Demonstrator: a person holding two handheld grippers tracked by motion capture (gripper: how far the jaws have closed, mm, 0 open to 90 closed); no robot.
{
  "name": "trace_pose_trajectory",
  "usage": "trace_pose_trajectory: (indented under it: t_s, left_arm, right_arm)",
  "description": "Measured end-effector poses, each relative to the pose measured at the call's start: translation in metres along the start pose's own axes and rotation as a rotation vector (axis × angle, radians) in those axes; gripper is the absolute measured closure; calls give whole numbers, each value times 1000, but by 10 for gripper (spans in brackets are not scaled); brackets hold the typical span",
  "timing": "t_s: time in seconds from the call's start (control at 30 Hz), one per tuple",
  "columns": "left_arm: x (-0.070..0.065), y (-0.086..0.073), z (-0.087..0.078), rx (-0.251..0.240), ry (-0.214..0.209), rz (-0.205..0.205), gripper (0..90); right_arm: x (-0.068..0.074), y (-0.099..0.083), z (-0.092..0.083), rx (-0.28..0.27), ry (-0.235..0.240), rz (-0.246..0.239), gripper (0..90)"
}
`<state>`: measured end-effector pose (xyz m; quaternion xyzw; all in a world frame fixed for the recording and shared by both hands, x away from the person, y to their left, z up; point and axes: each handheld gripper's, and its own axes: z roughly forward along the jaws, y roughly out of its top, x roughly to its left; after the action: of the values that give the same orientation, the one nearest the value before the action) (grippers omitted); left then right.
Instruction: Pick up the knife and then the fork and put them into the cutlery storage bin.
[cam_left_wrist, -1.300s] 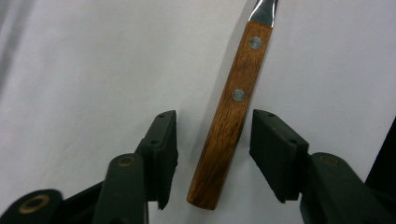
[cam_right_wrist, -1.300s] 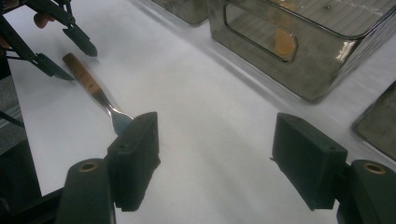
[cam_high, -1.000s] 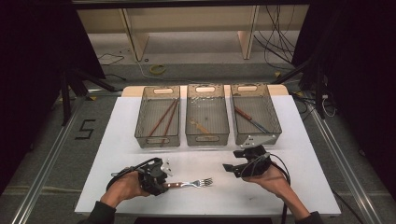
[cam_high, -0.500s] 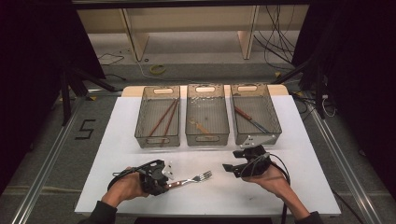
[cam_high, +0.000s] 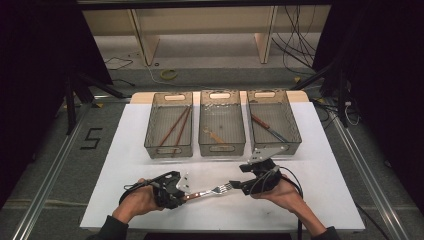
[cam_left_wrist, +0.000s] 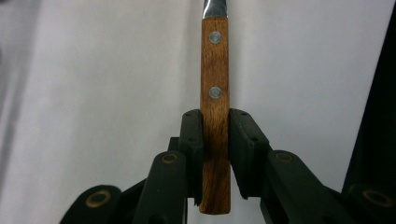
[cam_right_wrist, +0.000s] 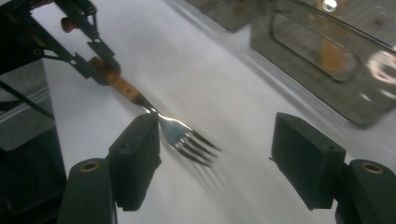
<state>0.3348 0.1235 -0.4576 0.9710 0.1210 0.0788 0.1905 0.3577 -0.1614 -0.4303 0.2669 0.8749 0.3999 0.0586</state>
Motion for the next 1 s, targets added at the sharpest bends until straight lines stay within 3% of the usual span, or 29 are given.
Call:
trace_pose_trajectory:
  t_s: [0.1, 0.27, 0.33, 0.43, 0.73, 0.93, 1.0]
  left_arm:
    - [-2, 8, -3, -7, 5, 23, 755]
    - [-6, 20, -4, -19, 9, 50, 755]
    - [-7, 24, -5, -17, 7, 71, 755]
    - [-11, 28, -6, -24, 7, 70, 755]
    - [-15, 38, -9, -30, 2, 114, 754]
    - [-20, 42, -7, -26, -11, 134, 754]
    - [-22, 44, -6, -24, -13, 143, 754]
  right_arm:
    - [13, 5, 9, 18, 21, -57, 332]
    - [33, 10, 23, 63, 16, -169, 332]
    - [38, 10, 28, 77, 23, -209, 333]
    - [42, 10, 33, 95, 31, -268, 338]
    - [49, 9, 45, 141, 51, -329, 391]
    - [54, 7, 50, 159, 68, -333, 479]
    - [54, 6, 52, 173, 74, -362, 510]
